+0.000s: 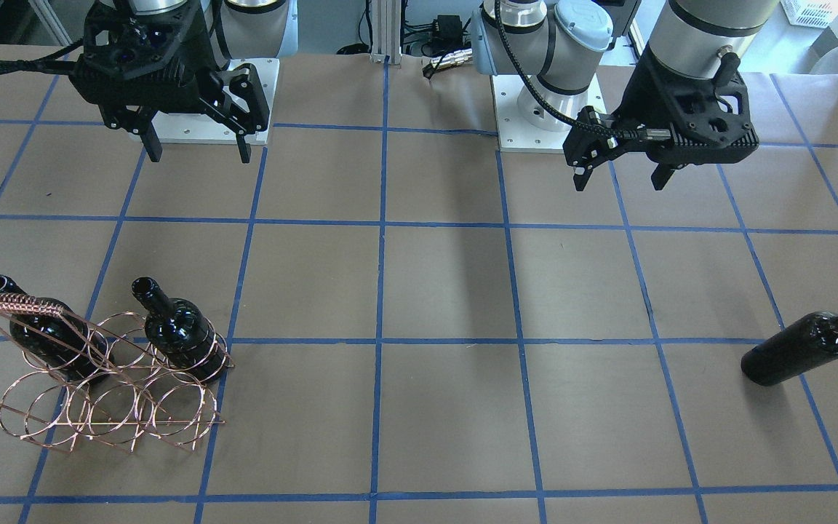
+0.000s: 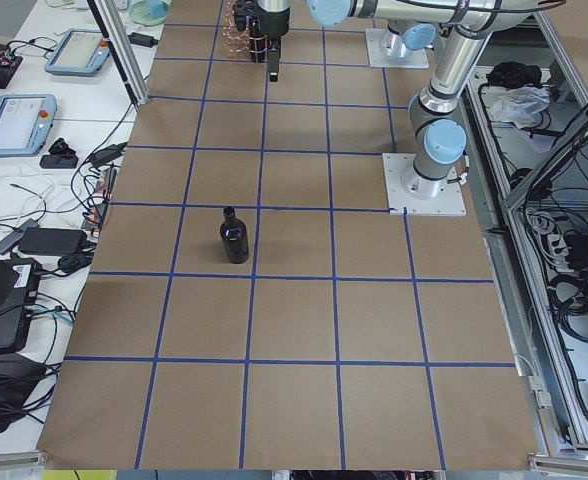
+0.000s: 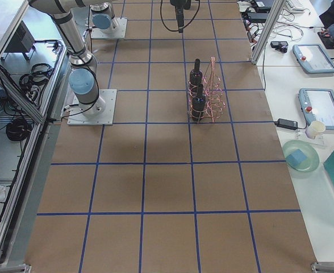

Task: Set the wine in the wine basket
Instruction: 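Lower the left gripper over the neck of the lying dark bottle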

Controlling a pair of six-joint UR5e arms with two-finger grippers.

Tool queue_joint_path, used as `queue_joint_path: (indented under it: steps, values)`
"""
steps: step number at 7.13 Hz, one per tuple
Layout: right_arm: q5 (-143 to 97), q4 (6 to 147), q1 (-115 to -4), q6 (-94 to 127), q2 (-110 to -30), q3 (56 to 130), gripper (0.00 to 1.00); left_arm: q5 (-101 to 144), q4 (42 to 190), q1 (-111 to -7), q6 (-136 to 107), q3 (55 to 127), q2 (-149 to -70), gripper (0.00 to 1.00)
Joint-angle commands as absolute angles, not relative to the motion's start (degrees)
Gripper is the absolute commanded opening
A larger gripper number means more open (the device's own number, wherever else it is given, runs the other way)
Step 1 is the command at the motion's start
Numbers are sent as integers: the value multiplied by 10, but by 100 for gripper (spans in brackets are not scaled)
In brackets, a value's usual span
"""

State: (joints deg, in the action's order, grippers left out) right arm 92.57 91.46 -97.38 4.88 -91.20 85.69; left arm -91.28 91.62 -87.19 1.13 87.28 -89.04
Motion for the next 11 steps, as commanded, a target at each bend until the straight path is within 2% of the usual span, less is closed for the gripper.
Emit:
queue_joint_path:
  steps: [1, 3, 4, 6, 9, 11]
  values:
    - [925, 916, -974, 49, -911, 857, 100, -917, 918, -872, 14, 873, -890, 100]
    - [924, 916, -974, 49, -910, 857, 100, -919, 892, -847, 78, 861, -891, 100]
    - [925, 915, -974, 48, -910, 857, 100, -915, 898, -782, 99, 850, -893, 100]
    - [925, 915, -974, 48, -910, 857, 100, -911, 901, -646, 316, 838, -916, 100]
    - [925, 915, -974, 48, -910, 857, 100, -901, 801, -536, 454, 843, -981, 100]
    - [925, 915, -974, 48, -910, 857, 100, -903, 767, -512, 498, 848, -1020, 100]
